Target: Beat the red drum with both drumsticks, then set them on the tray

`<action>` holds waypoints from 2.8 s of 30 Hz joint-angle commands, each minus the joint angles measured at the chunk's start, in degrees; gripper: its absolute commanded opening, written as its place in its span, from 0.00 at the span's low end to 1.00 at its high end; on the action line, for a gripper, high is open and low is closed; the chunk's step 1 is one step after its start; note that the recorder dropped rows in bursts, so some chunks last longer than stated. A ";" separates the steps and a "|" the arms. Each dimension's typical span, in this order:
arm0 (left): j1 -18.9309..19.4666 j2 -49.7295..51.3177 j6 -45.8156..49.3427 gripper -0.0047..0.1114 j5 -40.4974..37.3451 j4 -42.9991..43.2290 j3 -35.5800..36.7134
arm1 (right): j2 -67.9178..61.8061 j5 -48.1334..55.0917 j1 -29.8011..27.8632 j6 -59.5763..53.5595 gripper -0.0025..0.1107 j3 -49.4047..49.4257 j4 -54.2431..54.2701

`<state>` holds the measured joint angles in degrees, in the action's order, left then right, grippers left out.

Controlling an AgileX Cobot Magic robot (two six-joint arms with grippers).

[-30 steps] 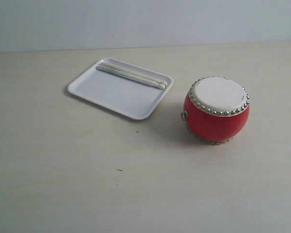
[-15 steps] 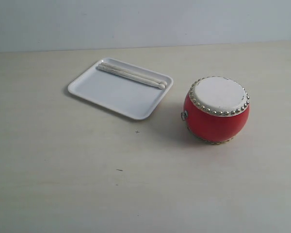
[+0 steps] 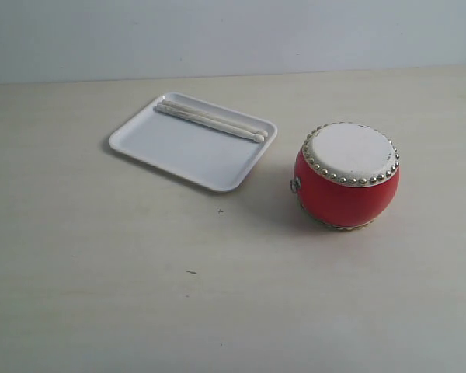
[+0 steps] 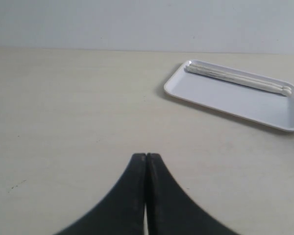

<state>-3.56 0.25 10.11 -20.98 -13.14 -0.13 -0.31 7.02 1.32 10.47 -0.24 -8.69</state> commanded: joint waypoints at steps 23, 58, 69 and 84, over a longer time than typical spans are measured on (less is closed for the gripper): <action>0.18 -0.25 -0.10 0.04 0.12 -0.77 0.13 | 0.31 9.55 -0.04 0.14 0.02 0.24 -2.35; 0.18 -0.25 0.00 0.04 0.12 -0.77 0.13 | 0.31 9.55 -0.04 0.14 0.02 0.24 -2.35; 0.18 -0.25 0.00 0.04 0.12 -0.77 0.13 | 0.31 9.55 -0.04 0.14 0.02 0.24 -2.35; 0.18 -0.25 0.00 0.04 0.12 -0.77 0.13 | 0.31 9.55 -0.04 0.14 0.02 0.24 -2.35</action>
<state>-3.56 0.25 10.11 -20.98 -13.14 -0.13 -0.31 16.76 1.32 10.68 -0.24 -10.42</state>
